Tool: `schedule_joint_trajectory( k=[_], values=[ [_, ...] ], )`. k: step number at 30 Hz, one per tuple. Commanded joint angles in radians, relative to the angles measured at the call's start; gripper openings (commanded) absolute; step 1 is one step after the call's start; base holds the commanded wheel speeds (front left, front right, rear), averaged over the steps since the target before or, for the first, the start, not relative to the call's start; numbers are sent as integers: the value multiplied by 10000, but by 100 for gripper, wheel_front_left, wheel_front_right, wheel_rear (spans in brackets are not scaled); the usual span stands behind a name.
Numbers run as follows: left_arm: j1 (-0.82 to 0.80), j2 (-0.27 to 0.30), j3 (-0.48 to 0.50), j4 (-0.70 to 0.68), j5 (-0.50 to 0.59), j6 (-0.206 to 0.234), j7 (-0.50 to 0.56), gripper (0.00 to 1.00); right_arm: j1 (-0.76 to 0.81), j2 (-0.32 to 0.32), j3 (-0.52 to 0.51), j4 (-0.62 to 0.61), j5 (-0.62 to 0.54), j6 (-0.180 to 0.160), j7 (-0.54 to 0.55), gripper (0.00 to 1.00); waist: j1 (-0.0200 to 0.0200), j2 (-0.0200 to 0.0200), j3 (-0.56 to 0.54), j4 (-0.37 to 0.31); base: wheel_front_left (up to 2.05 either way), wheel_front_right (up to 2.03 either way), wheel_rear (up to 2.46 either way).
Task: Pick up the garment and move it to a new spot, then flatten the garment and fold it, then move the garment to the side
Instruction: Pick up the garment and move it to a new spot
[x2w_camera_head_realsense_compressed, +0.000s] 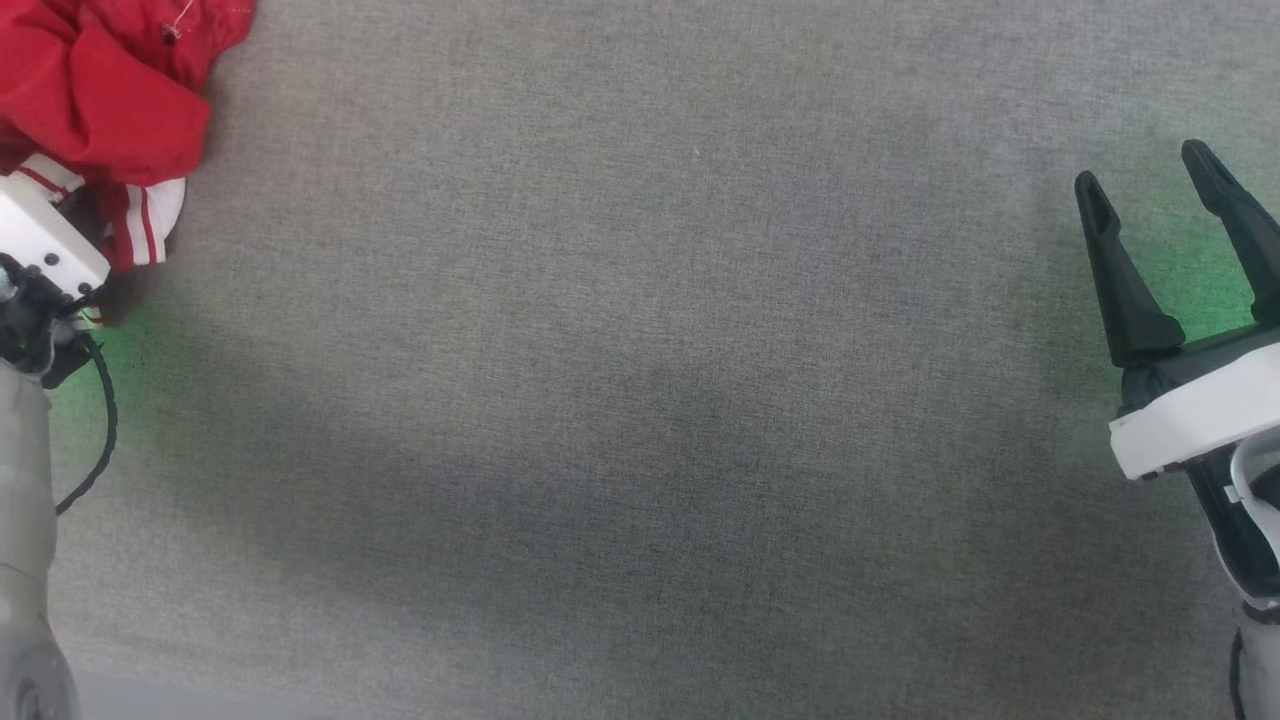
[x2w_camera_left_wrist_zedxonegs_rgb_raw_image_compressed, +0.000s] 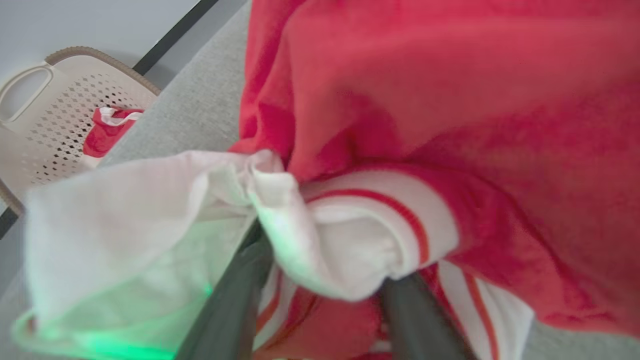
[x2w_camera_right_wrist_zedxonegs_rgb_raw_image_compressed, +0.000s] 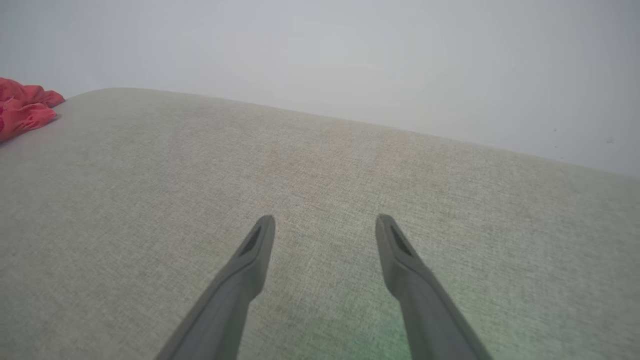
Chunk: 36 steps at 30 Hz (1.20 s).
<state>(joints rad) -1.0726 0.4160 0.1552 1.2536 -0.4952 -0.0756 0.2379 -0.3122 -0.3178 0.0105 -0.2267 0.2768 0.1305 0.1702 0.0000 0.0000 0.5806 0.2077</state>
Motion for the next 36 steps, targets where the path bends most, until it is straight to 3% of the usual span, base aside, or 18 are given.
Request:
schedule_joint_trajectory(
  k=[1,11,20,24,36],
  values=[
    [292,-380,-141,390,10,-86,105,0,-85,16,32,-53,-20,4,16,100,0,0,-89,23,0,0,0],
    [-424,749,-647,-188,544,-351,-1493,0,-57,195,200,655,129,4,-458,100,0,0,-1049,115,0,0,0],
    [-1010,1276,-1539,-845,1079,-531,-2312,0,136,478,407,1473,263,4,-1029,100,0,0,-2107,248,0,0,0],
    [-1311,1415,-2125,-1393,1151,-545,-2330,0,204,612,471,1806,331,4,-1311,100,0,0,-2671,264,0,0,0],
    [-1277,2252,-3856,-4376,238,-550,-1053,0,466,956,497,2462,465,4,-1828,100,0,0,-3949,102,0,0,0]
  ],
)
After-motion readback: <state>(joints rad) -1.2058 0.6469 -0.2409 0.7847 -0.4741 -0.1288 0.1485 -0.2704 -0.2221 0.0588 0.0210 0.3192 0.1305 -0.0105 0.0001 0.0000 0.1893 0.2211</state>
